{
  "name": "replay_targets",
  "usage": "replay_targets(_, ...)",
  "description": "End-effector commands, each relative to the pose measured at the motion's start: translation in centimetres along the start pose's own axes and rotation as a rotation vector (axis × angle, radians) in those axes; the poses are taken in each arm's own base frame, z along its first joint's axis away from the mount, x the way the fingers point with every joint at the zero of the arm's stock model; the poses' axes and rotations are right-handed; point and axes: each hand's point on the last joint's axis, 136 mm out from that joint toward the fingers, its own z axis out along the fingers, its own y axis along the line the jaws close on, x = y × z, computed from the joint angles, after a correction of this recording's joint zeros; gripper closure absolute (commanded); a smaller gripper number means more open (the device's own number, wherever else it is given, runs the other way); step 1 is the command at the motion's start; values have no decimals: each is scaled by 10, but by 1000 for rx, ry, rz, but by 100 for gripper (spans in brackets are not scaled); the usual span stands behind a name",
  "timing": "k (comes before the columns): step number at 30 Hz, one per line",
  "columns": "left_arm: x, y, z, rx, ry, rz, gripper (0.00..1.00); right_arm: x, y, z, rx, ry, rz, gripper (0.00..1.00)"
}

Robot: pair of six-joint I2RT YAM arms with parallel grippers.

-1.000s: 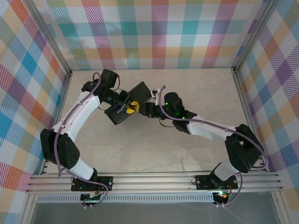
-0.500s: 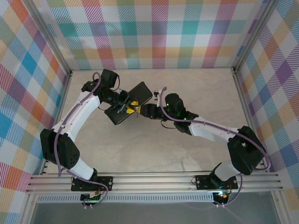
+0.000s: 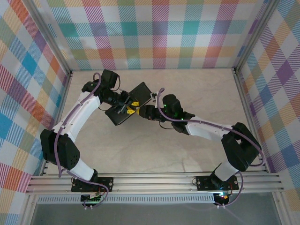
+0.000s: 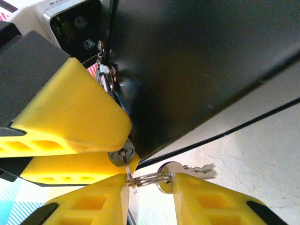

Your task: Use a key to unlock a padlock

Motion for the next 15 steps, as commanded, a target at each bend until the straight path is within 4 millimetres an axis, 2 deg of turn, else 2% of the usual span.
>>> replay_targets(1,8,-27,-21,120,-12,97,100,-15,24,3,-65,-36,-14,71)
replay_targets(5,8,-27,-19,120,-7,101,100,-18,28,3,-81,-43,-19,75)
replay_targets(9,9,-26,-18,118,-2,102,100,-21,32,3,-93,-45,-22,84)
replay_targets(15,8,-28,-17,126,-5,146,100,-23,38,5,-152,-57,82,94)
